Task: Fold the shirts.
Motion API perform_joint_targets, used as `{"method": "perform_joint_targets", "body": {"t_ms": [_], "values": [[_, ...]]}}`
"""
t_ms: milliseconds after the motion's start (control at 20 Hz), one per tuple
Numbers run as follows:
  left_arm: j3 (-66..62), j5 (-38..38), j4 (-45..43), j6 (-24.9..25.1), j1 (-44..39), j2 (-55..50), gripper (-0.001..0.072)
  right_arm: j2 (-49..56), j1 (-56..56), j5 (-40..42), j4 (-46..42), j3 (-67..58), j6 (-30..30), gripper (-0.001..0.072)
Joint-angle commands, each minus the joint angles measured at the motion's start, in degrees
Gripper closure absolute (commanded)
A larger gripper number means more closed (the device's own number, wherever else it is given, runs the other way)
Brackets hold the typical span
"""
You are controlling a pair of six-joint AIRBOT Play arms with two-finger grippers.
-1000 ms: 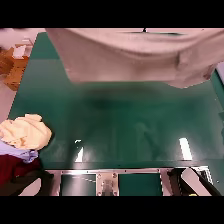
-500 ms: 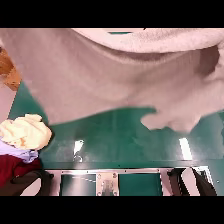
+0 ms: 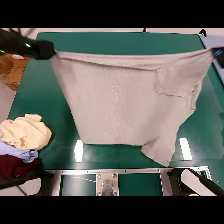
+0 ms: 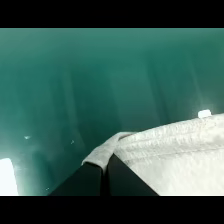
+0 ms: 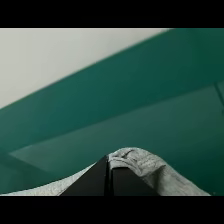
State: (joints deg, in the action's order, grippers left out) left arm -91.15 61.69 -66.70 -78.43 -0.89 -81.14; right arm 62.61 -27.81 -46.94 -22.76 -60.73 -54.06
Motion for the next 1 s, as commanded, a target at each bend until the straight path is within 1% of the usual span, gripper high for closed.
{"method": "perform_joint_targets", "body": {"t_ms": [0, 100, 200, 350, 450, 500, 550, 700, 850, 950], "values": [[1.8, -6.7, 3.1, 1.0, 0.0, -12.0, 0.0685, 16.7, 4.9, 7.1, -0.2, -0.5, 1.9, 0.0697], [1.2, -10.9, 5.6, 3.8, 0.1, -15.7, 0.0685, 25.1, 5.3, 6.9, -0.2, -5.9, 1.8, 0.0698], [0.5, -13.5, 7.4, 5.5, 0.1, -18.3, 0.0685, 30.6, 5.5, 6.9, 0.3, -10.7, 1.8, 0.0699], [0.5, -15.8, 8.4, 6.3, 0.1, -20.1, 0.0685, 35.0, 5.4, 7.1, 1.8, -16.1, 0.9, 0.0699], [0.4, -17.3, 11.0, 7.5, 0.1, -20.3, 0.0685, 36.4, 5.4, 7.1, 1.9, -18.6, 0.5, 0.0698], [0.4, -17.8, 12.5, 9.3, 0.0, -20.3, 0.0685, 36.7, 5.2, 7.0, 1.9, -19.2, 0.6, 0.0698], [0.4, -17.6, 12.6, 10.5, 0.1, -20.3, 0.0685, 36.7, 5.0, 6.9, 1.6, -19.1, 0.5, 0.0698], [0.5, -12.7, 8.4, 9.5, 0.3, -20.3, 0.0685, 36.7, 4.0, 3.9, -3.1, -19.1, -0.2, 0.0698], [0.5, -6.0, 6.0, 9.1, 0.3, -20.9, 0.0685, 36.7, 3.0, -1.2, -11.2, -19.0, -3.9, 0.0699], [0.5, -3.7, 5.3, 7.6, 0.3, -22.0, 0.0685, 36.7, 3.0, -3.6, -16.7, -18.1, -6.0, 0.0699]]}}
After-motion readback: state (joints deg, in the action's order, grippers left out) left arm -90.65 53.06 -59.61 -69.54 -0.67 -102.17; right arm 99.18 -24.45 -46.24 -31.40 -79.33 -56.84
